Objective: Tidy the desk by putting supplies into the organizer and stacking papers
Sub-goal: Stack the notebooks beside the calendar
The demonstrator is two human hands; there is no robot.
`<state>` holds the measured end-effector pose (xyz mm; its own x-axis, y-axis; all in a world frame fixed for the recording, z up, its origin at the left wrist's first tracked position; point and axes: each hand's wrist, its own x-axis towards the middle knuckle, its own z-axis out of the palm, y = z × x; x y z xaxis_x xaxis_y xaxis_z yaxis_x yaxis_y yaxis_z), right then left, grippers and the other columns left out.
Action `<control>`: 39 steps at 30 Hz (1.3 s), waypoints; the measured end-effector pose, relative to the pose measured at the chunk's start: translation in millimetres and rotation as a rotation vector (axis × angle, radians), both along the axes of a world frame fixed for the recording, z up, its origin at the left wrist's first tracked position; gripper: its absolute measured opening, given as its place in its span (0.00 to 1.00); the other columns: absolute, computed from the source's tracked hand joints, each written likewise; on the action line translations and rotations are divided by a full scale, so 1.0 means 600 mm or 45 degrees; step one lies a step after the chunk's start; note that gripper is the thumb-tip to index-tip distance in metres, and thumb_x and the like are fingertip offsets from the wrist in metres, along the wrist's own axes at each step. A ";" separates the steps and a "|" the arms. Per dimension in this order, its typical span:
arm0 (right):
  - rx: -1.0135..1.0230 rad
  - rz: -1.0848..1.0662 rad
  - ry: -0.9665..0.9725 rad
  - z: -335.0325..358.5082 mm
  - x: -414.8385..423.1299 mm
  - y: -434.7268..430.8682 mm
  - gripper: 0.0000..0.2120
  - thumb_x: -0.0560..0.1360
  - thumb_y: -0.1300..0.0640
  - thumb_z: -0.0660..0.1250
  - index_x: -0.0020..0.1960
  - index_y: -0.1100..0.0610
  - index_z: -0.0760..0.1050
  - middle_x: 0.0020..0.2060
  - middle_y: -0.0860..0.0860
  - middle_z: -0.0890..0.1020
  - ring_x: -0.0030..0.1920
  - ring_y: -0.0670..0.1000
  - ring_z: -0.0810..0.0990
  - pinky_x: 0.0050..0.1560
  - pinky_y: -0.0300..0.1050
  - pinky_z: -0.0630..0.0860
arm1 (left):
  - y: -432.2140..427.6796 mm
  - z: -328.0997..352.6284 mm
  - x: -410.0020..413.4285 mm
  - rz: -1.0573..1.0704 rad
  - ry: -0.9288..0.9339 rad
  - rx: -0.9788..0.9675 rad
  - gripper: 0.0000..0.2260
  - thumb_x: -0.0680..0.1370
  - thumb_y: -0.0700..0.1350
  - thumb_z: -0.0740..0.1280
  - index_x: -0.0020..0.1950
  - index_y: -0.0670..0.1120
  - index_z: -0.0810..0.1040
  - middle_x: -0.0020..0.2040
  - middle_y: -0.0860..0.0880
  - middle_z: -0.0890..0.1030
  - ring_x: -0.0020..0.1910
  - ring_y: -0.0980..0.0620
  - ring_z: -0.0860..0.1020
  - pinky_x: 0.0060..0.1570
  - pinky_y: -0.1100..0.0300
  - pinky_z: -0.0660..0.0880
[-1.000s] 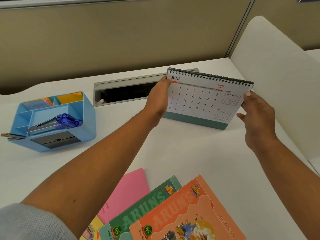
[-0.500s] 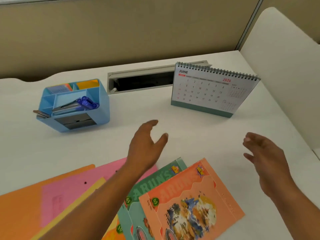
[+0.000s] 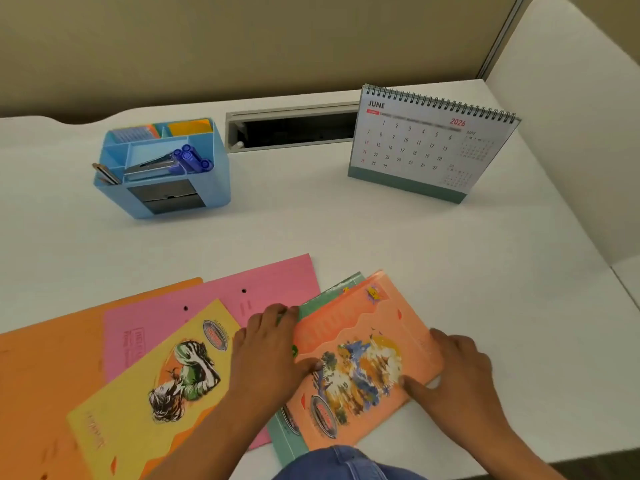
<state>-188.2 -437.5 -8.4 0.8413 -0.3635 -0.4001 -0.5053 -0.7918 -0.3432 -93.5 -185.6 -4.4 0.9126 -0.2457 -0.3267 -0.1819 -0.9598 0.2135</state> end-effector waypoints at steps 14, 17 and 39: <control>0.442 0.116 -0.287 -0.020 0.094 0.097 0.32 0.69 0.50 0.74 0.70 0.51 0.68 0.61 0.46 0.75 0.60 0.48 0.73 0.63 0.47 0.72 | 0.103 0.027 0.063 0.345 0.284 0.021 0.29 0.64 0.59 0.78 0.58 0.54 0.71 0.52 0.52 0.79 0.48 0.48 0.79 0.47 0.55 0.76; 0.594 0.051 -0.287 -0.015 0.113 0.113 0.30 0.71 0.53 0.74 0.70 0.51 0.68 0.61 0.46 0.75 0.56 0.44 0.75 0.56 0.34 0.73 | 0.120 0.044 0.076 0.406 0.264 -0.250 0.10 0.74 0.52 0.72 0.48 0.50 0.74 0.46 0.50 0.81 0.39 0.52 0.77 0.37 0.59 0.70; 1.081 -0.757 -0.445 0.054 0.110 -0.105 0.10 0.79 0.62 0.63 0.58 0.56 0.77 0.47 0.54 0.86 0.43 0.56 0.86 0.41 0.47 0.82 | -0.155 0.064 0.090 0.577 0.724 -1.432 0.10 0.77 0.34 0.67 0.49 0.49 0.79 0.47 0.50 0.84 0.45 0.52 0.83 0.48 0.57 0.80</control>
<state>-122.0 -500.3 23.9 0.7386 -0.4676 -0.4857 -0.4971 0.1091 -0.8608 -39.7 -278.4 33.8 0.7903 -0.3438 -0.5072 0.4809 -0.1650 0.8611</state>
